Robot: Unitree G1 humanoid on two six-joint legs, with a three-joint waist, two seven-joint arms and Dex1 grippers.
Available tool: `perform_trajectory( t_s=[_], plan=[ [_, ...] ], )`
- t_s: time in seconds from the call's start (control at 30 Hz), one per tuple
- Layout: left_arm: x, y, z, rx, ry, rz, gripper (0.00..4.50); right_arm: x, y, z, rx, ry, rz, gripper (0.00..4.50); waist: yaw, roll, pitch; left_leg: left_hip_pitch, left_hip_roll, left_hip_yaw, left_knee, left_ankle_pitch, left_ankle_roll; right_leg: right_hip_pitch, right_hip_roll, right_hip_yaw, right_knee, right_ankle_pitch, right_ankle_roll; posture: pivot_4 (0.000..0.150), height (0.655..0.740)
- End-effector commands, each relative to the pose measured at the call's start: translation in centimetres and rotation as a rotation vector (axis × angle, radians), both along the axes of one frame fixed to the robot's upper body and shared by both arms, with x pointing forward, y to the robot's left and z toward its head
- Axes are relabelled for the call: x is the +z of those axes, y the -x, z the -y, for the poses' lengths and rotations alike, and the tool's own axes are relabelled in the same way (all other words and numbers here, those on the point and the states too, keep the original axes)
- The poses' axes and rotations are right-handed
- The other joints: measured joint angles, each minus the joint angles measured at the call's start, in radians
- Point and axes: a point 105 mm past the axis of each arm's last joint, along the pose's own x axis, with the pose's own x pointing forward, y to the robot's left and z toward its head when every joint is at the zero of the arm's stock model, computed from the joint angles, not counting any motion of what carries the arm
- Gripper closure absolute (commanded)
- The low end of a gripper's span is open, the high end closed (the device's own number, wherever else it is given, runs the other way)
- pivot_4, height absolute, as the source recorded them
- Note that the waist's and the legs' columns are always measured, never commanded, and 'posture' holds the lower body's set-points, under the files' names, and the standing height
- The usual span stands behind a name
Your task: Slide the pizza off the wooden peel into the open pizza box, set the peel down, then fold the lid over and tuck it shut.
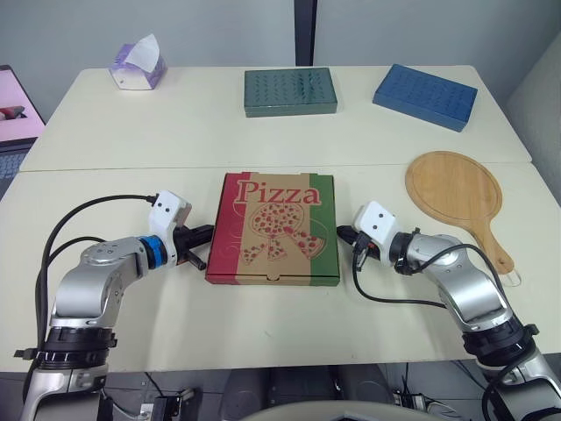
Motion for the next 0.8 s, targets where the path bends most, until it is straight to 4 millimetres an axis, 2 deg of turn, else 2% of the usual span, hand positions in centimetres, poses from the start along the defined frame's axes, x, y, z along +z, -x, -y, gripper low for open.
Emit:
perform_trajectory(
  t_s=[0.03,0.13,0.23,0.33,0.37,0.5,0.6,0.67,0.8],
  plan=[
    [1.3,0.8,1.1,-0.077,0.02,0.036,4.5,2.1,0.2,0.0,0.03,-0.02,0.069,4.48,0.0,0.0,0.0,0.0,0.0,0.0,0.0,0.0,0.0,0.0,0.0,0.0,0.0,0.0,0.0,0.15,0.74],
    [2.3,1.4,-1.7,-0.016,-0.028,0.048,4.5,3.1,0.9,1.8,0.043,-0.005,0.078,4.48,0.001,0.0,0.0,0.0,0.0,0.0,0.0,0.0,0.0,0.0,0.0,0.0,-0.001,0.0,0.0,0.15,0.74],
    [3.9,2.9,-4.9,0.01,-0.071,0.058,4.5,4.3,1.6,4.4,0.033,-0.011,0.083,4.48,-0.001,0.0,0.0,0.0,0.001,0.0,-0.001,0.0,0.0,0.0,0.0,0.0,-0.002,0.0,0.0,0.15,0.74],
    [4.6,4.6,-8.5,0.071,-0.179,0.05,4.5,5.2,1.6,8.6,-0.022,0.053,0.105,4.48,-0.001,0.001,0.001,0.0,0.001,0.001,-0.002,0.0,0.0,0.001,0.0,0.0,-0.006,0.0,0.0,0.15,0.74],
    [4.6,4.9,-9.3,0.095,-0.199,0.036,4.5,5.3,1.6,9.6,-0.034,0.073,0.11,4.48,0.0,0.001,0.001,0.001,0.001,0.002,-0.002,0.0,0.0,0.002,0.0,0.0,-0.008,0.0,0.0,0.15,0.74],
    [4.7,7.1,-13.0,0.19,-0.329,0.07,4.5,6.5,1.2,15.4,-0.125,0.171,0.137,4.48,0.001,0.001,0.001,0.002,0.001,0.004,-0.003,0.0,0.0,0.006,-0.001,0.0,-0.014,0.0,0.0,0.15,0.74],
    [4.5,8.1,-15.0,0.268,-0.372,0.077,4.5,6.5,1.3,19.1,-0.184,0.208,0.09,4.48,0.001,0.001,0.001,0.002,0.001,0.004,-0.003,0.0,0.0,0.006,-0.001,0.0,-0.015,0.0,0.0,0.15,0.74],
    [4.6,8.5,-15.6,0.29,-0.365,0.085,4.5,6.3,1.3,21.5,-0.228,0.241,0.068,4.48,0.004,0.001,0.001,0.002,0.001,0.003,-0.003,0.0,0.0,0.007,-0.001,0.0,-0.014,0.0,0.0,0.15,0.74],
    [4.7,8.5,-16.0,0.299,-0.348,0.082,4.5,5.9,1.2,24.4,-0.282,0.301,0.049,4.48,0.006,0.002,0.001,0.002,0.001,0.005,-0.002,0.0,0.0,0.007,-0.001,0.001,-0.014,0.0,0.0,0.15,0.74]
  ],
)
